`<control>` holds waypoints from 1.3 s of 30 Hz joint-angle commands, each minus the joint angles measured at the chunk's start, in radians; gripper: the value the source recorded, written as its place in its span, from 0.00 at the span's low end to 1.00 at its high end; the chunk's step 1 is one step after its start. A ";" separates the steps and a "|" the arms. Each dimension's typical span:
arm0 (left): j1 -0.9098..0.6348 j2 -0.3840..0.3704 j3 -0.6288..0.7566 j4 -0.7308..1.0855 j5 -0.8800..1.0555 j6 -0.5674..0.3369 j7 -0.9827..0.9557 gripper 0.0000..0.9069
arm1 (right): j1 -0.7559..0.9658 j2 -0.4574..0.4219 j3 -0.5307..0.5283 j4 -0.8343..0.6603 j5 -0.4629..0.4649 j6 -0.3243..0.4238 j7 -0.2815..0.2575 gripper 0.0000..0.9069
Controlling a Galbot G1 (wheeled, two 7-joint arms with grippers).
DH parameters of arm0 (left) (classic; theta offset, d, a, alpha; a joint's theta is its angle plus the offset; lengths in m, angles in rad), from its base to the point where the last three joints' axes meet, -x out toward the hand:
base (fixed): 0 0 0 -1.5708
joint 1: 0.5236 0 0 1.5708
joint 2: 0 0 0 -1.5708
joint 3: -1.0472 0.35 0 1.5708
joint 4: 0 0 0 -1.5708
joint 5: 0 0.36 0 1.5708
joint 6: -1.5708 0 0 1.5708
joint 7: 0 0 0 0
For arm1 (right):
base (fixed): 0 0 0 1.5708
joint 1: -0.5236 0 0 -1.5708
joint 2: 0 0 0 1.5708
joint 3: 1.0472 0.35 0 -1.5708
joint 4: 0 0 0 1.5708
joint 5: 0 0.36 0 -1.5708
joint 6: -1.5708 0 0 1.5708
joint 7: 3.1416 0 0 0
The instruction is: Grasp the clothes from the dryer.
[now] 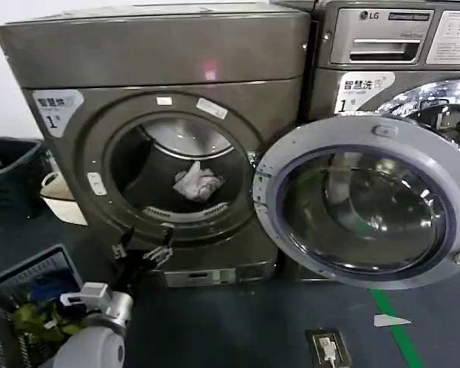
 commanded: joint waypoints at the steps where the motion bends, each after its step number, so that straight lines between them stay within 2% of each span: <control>1: 0.000 -0.049 0.003 0.001 0.004 0.000 0.001 1.00 | 0.000 0.001 0.000 -0.001 0.000 0.001 -0.001 1.00; 9: 0.005 -0.049 0.002 -0.006 0.009 -0.005 0.001 1.00 | 0.000 -0.001 -0.005 0.002 0.022 0.029 0.000 1.00; 18: 0.006 -0.049 0.002 -0.015 0.011 -0.007 0.001 1.00 | 0.002 -0.002 -0.007 0.003 0.024 0.040 -0.038 1.00; 19: 0.006 -0.049 0.002 -0.016 0.010 -0.007 0.002 1.00 | 0.001 0.000 -0.010 0.002 0.027 0.062 -0.042 1.00; 24: 0.006 -0.049 0.001 -0.018 0.008 -0.006 0.002 1.00 | -0.002 -0.001 -0.014 0.004 0.059 0.090 -0.039 1.00; 39: -0.002 -0.049 0.004 -0.011 0.005 -0.005 0.002 1.00 | -0.008 -0.001 -0.007 0.013 0.073 0.096 -0.038 1.00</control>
